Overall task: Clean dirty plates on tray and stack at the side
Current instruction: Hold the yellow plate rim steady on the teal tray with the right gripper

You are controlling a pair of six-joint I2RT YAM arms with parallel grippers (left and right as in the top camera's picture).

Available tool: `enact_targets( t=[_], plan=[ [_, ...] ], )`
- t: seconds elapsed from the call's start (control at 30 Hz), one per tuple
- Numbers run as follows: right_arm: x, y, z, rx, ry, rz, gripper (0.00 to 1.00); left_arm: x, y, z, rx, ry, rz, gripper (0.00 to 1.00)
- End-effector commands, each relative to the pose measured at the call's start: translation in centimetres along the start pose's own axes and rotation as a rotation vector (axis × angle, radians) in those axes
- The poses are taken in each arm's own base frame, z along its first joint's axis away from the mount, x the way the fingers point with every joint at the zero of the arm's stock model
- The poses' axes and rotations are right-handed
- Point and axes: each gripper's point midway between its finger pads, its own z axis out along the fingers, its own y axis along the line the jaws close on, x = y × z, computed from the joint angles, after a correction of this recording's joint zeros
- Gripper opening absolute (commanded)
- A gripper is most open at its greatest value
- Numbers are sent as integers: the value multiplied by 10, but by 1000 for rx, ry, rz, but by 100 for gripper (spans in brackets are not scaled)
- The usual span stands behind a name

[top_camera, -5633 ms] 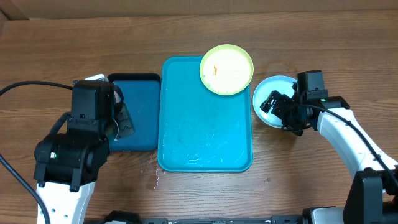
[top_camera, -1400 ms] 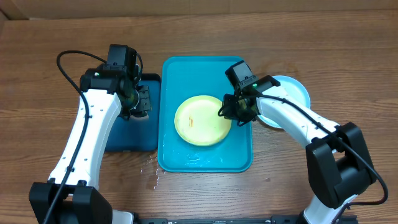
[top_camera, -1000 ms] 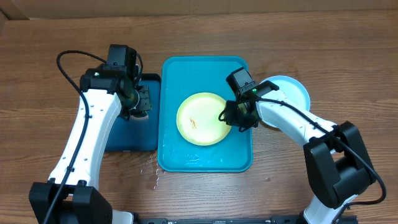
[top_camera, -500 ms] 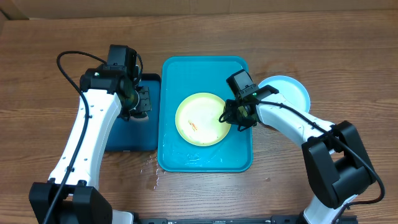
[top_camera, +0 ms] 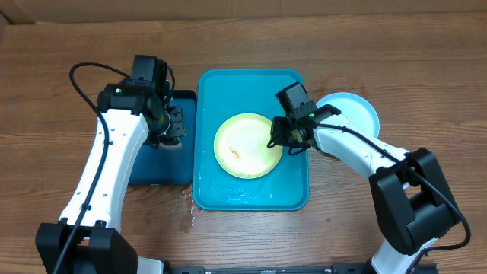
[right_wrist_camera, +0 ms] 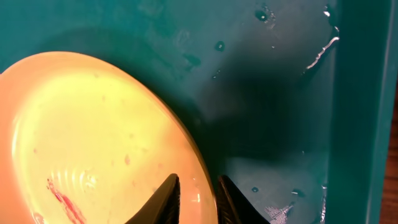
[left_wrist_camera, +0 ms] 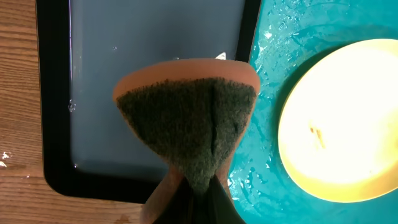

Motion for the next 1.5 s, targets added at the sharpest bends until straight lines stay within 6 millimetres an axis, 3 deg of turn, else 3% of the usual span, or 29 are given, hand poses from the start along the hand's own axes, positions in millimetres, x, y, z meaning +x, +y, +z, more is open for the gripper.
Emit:
enact_targets(
  t=[0.0, 0.4, 0.53, 1.27, 1.47],
  plan=[
    [0, 3, -2, -3, -16, -80, 15, 2, -1, -1, 8, 2, 27, 4],
    [-4, 2, -2, 20, -39, -137, 18, 2, -1, -1, 8, 3, 27, 4],
    [-2, 2, -2, 22, -34, -161, 14, 2, -1, -1, 8, 3, 27, 4],
    [1, 1, 6, 10, -53, -227, 14, 3, -1, -1, 7, 6, 28, 4],
    [2, 0, 6, 10, -52, -226, 4, 3, -1, -1, 7, 6, 28, 4]
  ],
)
